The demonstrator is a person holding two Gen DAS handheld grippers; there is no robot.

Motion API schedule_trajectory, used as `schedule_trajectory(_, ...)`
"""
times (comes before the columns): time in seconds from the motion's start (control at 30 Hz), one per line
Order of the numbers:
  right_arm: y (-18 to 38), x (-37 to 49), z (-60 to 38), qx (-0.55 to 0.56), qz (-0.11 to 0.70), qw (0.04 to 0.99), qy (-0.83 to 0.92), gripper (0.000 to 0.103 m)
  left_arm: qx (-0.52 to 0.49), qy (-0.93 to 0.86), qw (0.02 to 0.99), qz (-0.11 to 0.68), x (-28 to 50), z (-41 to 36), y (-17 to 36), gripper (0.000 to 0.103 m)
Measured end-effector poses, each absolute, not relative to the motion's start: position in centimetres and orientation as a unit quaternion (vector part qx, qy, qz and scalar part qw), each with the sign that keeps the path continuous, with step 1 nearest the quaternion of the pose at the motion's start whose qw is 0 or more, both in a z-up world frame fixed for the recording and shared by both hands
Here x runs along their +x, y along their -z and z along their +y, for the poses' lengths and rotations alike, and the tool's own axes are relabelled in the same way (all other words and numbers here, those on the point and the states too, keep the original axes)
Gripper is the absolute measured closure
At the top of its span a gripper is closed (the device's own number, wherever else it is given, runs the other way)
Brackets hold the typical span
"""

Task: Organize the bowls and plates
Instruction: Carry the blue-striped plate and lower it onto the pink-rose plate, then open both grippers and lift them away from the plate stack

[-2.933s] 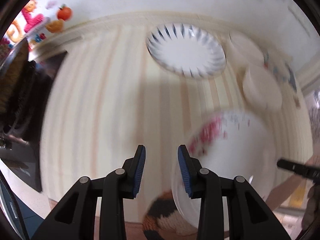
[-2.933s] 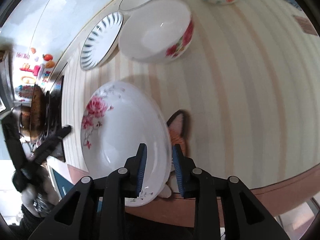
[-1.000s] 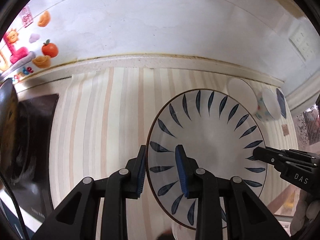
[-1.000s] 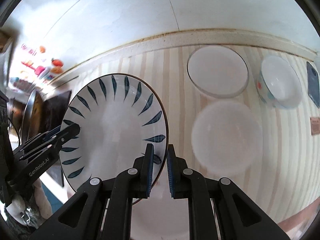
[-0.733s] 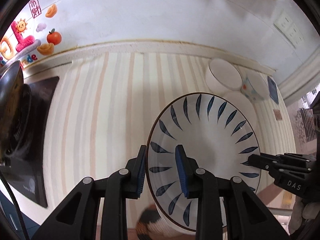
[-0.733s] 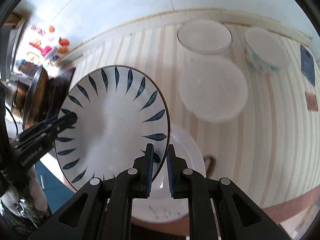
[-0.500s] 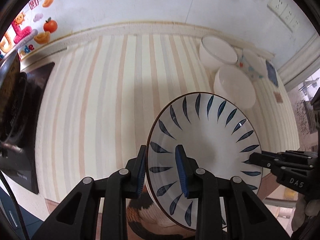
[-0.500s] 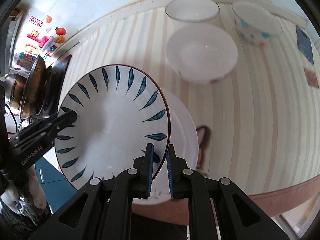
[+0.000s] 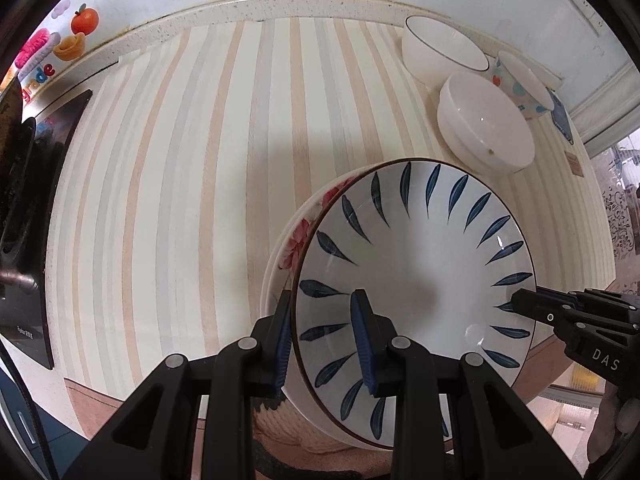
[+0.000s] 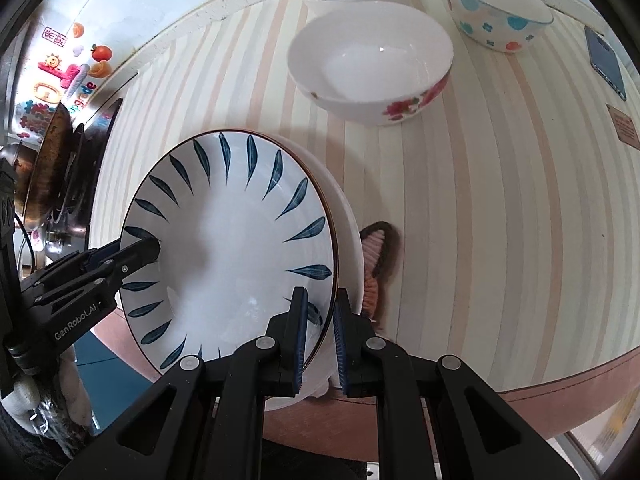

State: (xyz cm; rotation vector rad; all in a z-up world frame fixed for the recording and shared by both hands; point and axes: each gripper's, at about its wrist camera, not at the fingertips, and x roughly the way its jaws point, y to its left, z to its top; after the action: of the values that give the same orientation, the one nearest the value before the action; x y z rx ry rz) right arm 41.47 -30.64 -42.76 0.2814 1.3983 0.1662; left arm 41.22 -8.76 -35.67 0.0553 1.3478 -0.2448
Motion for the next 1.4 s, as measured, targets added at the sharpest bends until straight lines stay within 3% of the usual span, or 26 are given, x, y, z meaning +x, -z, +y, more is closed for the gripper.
schedule_trajectory(1.03, 42.9, 41.9, -32.1, 0.203, 0.631, 0.744, -0.085, 0.087, -0.008, 0.08, 0.774, 0.628, 40.4, -8.4, 37.4, 0.078)
schedule_trajectory(1.4, 38.8, 39.4, -29.8, 0.142, 0.61, 0.777, -0.061, 0.086, -0.001, 0.075, 0.808, 0.585, 36.8, -7.6, 32.8, 0.078)
